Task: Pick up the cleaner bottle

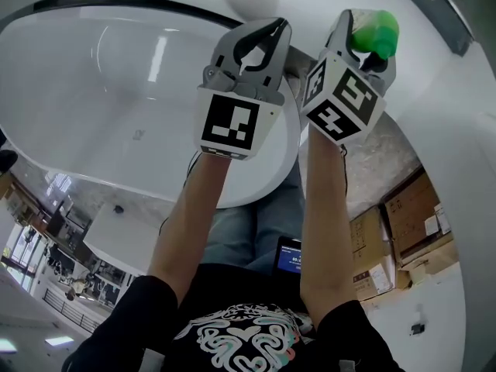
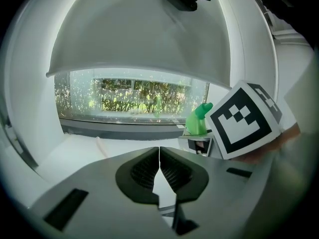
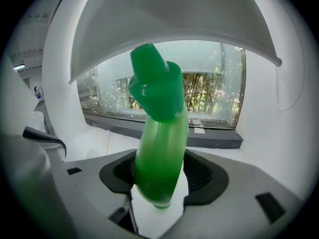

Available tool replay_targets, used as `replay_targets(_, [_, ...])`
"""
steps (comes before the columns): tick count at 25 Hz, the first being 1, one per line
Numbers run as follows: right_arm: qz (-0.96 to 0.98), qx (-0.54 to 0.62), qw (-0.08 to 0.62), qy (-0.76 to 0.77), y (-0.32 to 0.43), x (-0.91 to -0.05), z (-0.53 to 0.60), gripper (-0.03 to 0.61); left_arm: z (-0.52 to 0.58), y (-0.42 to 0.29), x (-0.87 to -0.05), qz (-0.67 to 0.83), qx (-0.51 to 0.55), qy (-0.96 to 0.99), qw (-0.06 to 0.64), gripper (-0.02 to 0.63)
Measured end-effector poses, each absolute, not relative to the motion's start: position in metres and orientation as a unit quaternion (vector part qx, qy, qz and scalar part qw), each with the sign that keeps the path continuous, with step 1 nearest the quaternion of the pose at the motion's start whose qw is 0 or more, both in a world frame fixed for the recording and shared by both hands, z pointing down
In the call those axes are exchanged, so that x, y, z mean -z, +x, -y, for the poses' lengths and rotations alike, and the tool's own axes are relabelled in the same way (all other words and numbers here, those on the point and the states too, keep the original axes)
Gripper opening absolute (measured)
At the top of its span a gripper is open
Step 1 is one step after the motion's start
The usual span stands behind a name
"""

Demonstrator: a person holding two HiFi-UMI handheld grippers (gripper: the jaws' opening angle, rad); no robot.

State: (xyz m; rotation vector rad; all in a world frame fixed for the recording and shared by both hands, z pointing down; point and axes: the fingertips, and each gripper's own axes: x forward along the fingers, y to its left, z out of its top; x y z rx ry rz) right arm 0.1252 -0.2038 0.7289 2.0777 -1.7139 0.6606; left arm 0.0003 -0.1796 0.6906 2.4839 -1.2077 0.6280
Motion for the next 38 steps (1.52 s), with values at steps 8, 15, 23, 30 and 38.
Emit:
replay_targets(8, [0.572,-0.237,0.184,0.764,0.134,-0.732,0.211,0.256,0.189,0.003,-0.682,0.44,-0.19,0.865,0.147,0.018])
replay_targets(15, [0.568,-0.247,0.181,0.764,0.134,-0.75,0.216,0.256,0.191,-0.009,-0.686,0.434,-0.202,0.867,0.137,0.017])
replay_targets(23, [0.576,-0.22,0.223,0.755,0.139,-0.751,0.217,0.25,0.19,-0.007,-0.686,0.427,-0.201,0.871,0.136,0.017])
replay_targets(30, [0.642,-0.194,0.222,0.708,0.137,-0.751,0.212,0.236,0.191,-0.012,-0.686,0.423,-0.201,0.873,0.135,0.017])
replay_targets(38, [0.656,-0.186,0.224,0.696,0.135,-0.751,0.213,0.233,0.193,-0.017,-0.686,0.423,-0.197,0.874,0.137,0.017])
